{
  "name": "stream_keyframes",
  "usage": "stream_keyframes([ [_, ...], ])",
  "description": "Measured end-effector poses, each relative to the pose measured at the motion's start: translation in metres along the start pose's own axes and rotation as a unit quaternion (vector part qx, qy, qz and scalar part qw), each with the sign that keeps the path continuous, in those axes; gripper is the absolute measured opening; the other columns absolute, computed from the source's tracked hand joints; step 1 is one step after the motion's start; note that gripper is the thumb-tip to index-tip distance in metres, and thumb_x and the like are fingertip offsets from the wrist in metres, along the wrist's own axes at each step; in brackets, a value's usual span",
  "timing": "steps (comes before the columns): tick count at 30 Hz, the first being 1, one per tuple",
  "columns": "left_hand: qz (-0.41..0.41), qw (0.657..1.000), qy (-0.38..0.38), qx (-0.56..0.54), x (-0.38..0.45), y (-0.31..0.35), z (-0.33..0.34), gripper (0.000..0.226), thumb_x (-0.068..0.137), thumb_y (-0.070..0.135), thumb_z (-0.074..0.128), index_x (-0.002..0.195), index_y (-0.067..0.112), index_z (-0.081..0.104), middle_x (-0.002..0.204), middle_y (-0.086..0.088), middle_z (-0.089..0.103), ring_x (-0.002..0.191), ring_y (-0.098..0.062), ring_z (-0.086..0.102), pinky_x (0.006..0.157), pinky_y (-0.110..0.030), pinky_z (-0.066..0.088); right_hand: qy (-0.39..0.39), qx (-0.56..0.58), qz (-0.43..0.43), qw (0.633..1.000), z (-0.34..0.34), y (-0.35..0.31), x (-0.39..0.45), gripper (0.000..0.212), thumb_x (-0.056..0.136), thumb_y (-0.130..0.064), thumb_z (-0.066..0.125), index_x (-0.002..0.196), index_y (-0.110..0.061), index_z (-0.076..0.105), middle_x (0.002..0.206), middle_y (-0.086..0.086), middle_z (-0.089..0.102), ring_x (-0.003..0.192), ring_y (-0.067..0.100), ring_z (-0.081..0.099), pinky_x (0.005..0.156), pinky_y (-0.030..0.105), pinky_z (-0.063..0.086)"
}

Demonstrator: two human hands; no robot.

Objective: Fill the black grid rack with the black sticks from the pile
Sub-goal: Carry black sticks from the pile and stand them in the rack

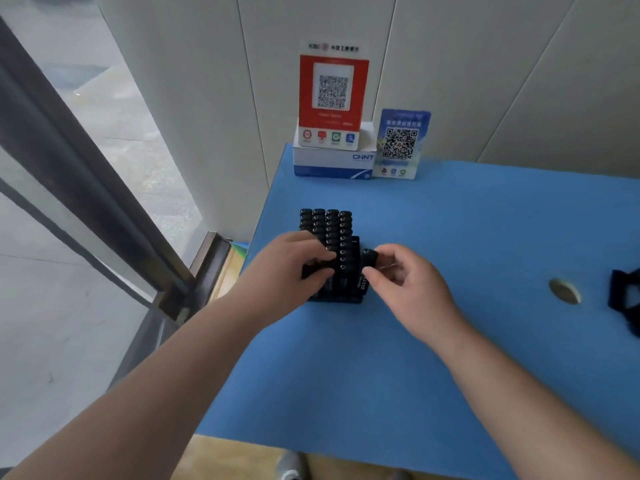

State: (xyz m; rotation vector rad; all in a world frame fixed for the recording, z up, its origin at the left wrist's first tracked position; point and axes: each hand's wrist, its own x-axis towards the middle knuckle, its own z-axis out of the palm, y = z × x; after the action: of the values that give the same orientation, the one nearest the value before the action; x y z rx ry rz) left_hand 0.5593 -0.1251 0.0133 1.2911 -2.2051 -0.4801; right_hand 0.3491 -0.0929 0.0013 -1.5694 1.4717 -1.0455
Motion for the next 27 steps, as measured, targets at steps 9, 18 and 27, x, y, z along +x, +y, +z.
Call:
stream_keyframes([
  [9, 0.117, 0.991, -0.007, 0.065, 0.003, -0.012, 0.008, 0.018, 0.078, 0.029, 0.067, 0.092, 0.021, 0.075, 0.086, 0.005, 0.060, 0.081, -0.023, 0.055, 0.074, -0.036, 0.052, 0.029, 0.002, -0.018, 0.999, 0.017, 0.006, -0.006, 0.035, 0.089, -0.004, 0.072, 0.088, -0.039, 0.065, 0.084, -0.023, 0.070, 0.079, 0.003, 0.067, 0.076, 0.011, 0.048],
  [18, 0.123, 0.991, -0.016, 0.045, 0.009, -0.021, 0.005, 0.016, 0.075, 0.024, 0.081, 0.090, 0.022, 0.077, 0.086, 0.007, 0.060, 0.083, -0.022, 0.054, 0.076, -0.033, 0.049, 0.040, -0.010, -0.028, 0.999, 0.021, 0.015, -0.010, 0.035, 0.087, -0.003, 0.074, 0.091, -0.037, 0.066, 0.087, -0.017, 0.072, 0.083, 0.008, 0.069, 0.080, 0.015, 0.050],
  [27, 0.096, 0.995, -0.011, 0.010, 0.006, -0.027, 0.008, 0.019, 0.071, 0.026, 0.085, 0.081, 0.020, 0.071, 0.090, 0.006, 0.062, 0.087, -0.020, 0.053, 0.077, -0.038, 0.050, 0.035, -0.044, -0.024, 0.998, 0.029, 0.017, -0.009, 0.029, 0.085, -0.007, 0.077, 0.091, -0.035, 0.070, 0.089, -0.012, 0.075, 0.084, 0.009, 0.072, 0.081, 0.023, 0.056],
])
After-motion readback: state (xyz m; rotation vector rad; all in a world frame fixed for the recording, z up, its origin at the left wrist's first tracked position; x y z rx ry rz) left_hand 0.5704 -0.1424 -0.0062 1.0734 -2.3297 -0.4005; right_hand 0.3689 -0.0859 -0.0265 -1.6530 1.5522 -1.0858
